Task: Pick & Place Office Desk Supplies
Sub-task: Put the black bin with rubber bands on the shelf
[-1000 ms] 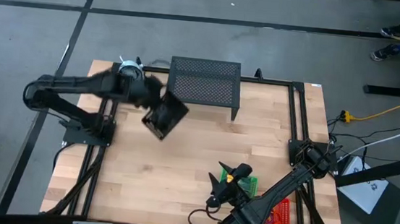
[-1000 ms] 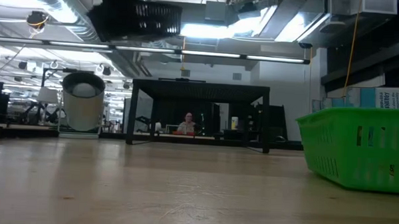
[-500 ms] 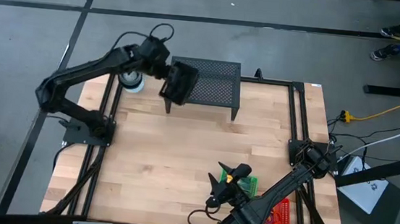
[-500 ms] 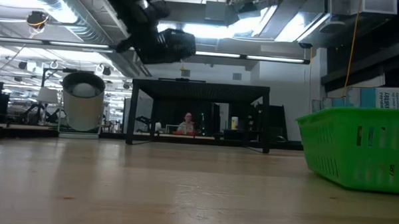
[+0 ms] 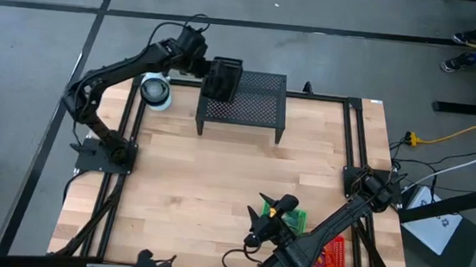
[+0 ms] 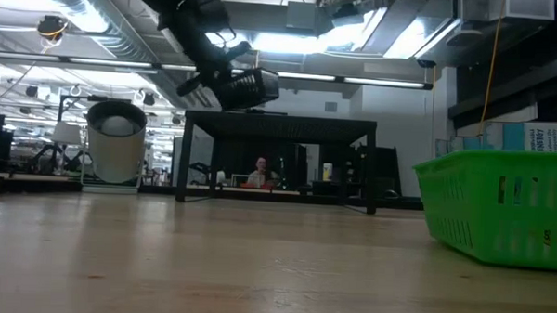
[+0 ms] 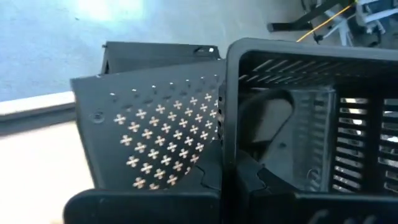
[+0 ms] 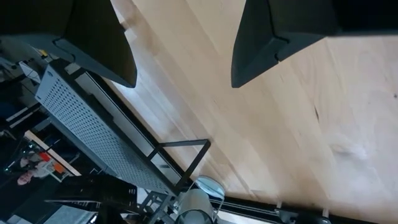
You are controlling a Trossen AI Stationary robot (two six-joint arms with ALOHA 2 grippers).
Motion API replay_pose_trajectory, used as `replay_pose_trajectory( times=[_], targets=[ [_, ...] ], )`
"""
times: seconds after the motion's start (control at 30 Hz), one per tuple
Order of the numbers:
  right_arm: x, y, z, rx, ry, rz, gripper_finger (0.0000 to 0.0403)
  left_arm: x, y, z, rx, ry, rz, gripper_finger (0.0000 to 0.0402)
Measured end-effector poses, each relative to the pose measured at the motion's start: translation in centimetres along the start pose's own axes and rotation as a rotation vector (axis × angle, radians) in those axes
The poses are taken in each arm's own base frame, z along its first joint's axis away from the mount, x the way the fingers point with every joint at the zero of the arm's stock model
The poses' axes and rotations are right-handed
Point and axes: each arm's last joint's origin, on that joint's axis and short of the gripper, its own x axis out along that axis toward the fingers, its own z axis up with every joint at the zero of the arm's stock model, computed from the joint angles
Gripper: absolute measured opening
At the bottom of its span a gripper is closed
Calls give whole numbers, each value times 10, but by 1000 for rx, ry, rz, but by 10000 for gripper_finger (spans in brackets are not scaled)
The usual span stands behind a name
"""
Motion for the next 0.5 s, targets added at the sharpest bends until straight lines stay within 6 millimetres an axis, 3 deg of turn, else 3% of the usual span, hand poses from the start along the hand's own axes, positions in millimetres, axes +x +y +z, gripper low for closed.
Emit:
replay_pose_trajectory(
  times=[0.5],
  targets=[
    [0,1,-1,8,37,18,263,7,8,-3,-28,28,100,3]
  ],
)
